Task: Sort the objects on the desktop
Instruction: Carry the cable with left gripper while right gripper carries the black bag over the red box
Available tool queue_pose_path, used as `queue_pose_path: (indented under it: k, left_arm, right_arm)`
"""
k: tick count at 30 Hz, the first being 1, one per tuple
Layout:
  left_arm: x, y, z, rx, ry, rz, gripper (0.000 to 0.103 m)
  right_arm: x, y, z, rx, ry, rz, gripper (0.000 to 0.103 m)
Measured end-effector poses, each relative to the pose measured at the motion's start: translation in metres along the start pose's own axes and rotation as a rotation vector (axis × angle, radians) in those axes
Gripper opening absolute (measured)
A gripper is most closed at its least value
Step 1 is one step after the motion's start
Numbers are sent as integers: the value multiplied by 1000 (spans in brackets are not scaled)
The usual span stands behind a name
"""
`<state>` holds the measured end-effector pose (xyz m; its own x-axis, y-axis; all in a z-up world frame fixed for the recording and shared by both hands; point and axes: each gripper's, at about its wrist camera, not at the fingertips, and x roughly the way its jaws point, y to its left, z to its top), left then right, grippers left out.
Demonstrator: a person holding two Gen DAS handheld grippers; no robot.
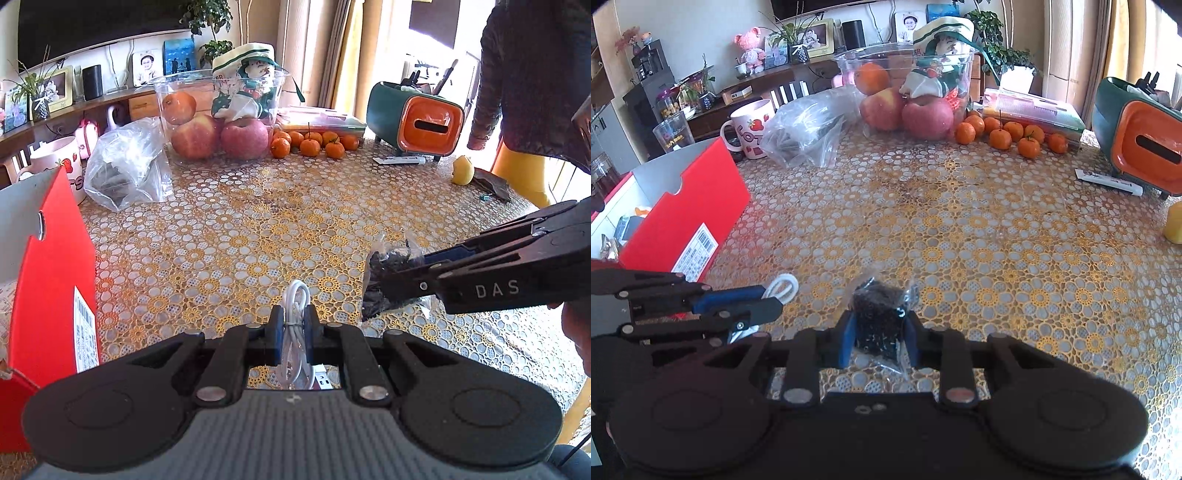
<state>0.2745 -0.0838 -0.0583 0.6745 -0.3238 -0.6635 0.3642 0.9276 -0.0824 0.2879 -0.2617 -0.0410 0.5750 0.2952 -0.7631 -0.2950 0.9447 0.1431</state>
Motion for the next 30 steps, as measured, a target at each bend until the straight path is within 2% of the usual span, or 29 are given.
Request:
queue_pose_path:
  k: [13, 21, 30]
  left_arm:
    - [-63, 2, 0, -42, -32, 5, 10]
    - [-108, 16, -1, -56, -63, 25, 10]
    - [-159, 61, -8, -91, -109, 88, 10]
  right_arm:
    - [-56, 39, -9, -69, -8, 10, 27]
    - [-87, 69, -4, -92, -34, 57, 27]
    - [-93, 122, 17, -154, -51, 119, 27]
